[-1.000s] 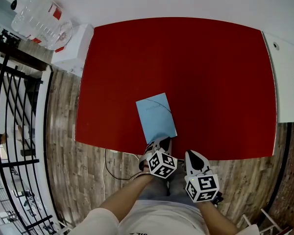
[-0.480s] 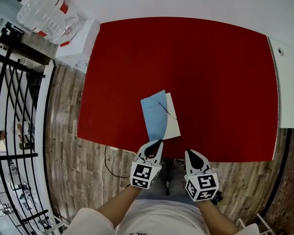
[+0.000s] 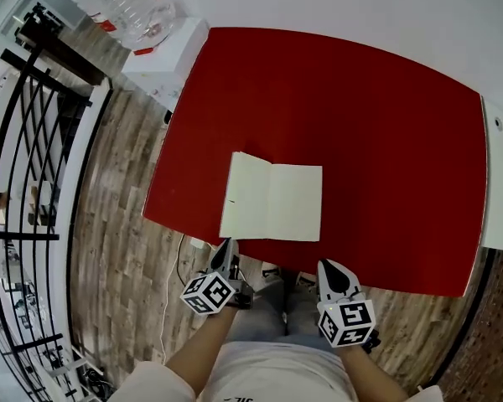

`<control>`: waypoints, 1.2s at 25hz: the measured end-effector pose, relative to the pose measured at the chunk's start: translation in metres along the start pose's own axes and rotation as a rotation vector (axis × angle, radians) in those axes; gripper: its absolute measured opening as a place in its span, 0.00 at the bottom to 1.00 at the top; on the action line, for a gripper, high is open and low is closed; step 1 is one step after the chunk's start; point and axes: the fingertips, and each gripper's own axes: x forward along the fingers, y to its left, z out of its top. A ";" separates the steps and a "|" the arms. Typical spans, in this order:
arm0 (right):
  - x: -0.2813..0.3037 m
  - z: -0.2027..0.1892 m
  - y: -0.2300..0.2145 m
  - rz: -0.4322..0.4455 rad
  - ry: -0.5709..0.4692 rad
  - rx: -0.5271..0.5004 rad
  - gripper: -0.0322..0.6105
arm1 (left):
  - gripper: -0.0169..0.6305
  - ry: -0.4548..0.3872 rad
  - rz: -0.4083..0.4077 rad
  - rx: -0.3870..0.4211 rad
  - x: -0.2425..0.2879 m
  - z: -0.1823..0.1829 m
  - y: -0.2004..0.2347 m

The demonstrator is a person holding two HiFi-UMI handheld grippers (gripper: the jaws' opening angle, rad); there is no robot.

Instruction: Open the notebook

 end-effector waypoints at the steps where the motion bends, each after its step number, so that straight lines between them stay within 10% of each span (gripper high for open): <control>1: 0.002 0.000 0.004 0.004 0.004 -0.006 0.06 | 0.03 0.003 0.007 -0.062 0.002 -0.001 0.013; 14: 0.014 -0.010 0.036 0.012 0.028 -0.039 0.06 | 0.03 0.218 0.149 -0.439 0.025 -0.027 0.074; 23: 0.010 -0.012 0.042 -0.002 0.017 -0.034 0.06 | 0.03 0.287 0.179 -0.387 0.030 -0.032 0.080; 30: 0.013 -0.014 0.049 0.002 0.015 -0.033 0.06 | 0.04 0.348 0.241 -0.113 0.022 -0.027 0.081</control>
